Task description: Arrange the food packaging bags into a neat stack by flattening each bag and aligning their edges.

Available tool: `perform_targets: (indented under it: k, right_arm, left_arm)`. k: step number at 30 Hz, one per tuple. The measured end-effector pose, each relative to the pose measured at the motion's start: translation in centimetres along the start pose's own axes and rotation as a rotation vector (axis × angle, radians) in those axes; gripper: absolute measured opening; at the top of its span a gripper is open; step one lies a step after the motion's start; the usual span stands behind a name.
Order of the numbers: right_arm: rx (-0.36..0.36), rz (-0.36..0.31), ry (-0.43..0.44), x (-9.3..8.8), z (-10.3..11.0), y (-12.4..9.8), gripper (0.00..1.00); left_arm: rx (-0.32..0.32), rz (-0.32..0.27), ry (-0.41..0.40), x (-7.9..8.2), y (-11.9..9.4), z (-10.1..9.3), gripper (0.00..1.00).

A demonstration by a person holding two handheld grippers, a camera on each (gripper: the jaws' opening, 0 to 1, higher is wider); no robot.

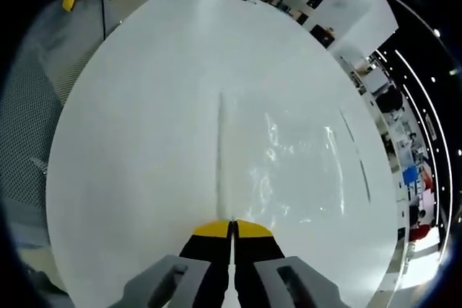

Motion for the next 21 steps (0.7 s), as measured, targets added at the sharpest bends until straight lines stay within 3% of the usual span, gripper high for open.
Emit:
perform_targets:
  k: [21]
  right_arm:
    - [-0.062,-0.029,-0.012,1.3,-1.7,-3.6,0.00]
  left_arm:
    - [-0.020,-0.001,0.028,-0.1,0.0,-0.4,0.74]
Point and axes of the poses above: the point that each gripper's makers call its tool centre point, and the gripper's own axes: y roughly forward along the fingers, z roughly to its left, x roughly out of its top, the point moved 3 cm from there along -y, roughly backward along the fingers, and after that the axes turned 7 degrees about -x, right-handed, at the moved point
